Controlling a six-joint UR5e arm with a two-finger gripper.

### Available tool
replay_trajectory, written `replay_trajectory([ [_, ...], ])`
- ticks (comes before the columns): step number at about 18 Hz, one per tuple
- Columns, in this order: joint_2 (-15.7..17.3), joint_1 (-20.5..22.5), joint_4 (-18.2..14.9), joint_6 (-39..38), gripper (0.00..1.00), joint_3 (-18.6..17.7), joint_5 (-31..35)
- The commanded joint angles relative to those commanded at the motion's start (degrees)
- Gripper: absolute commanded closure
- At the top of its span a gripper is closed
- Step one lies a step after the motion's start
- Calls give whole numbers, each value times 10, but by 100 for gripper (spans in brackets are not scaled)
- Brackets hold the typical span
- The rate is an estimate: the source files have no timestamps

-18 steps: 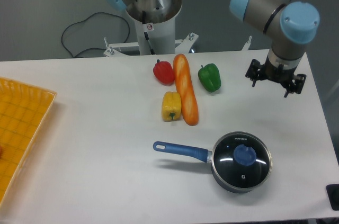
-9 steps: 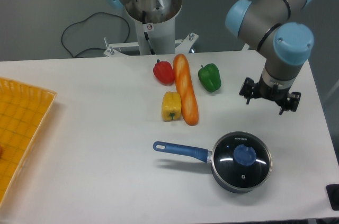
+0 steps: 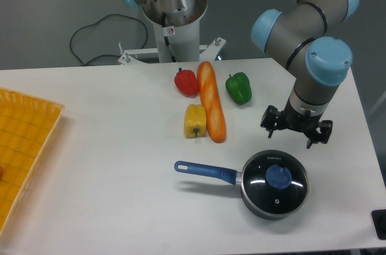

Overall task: Open the lid
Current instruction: 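Move the open gripper down toward the saucepan's blue lid knob, then lower the gripper around the blue knob and close on it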

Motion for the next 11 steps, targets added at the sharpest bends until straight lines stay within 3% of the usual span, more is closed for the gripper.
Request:
replay_trajectory([
  [11,-48,-23,-5,-4,0,53,12],
])
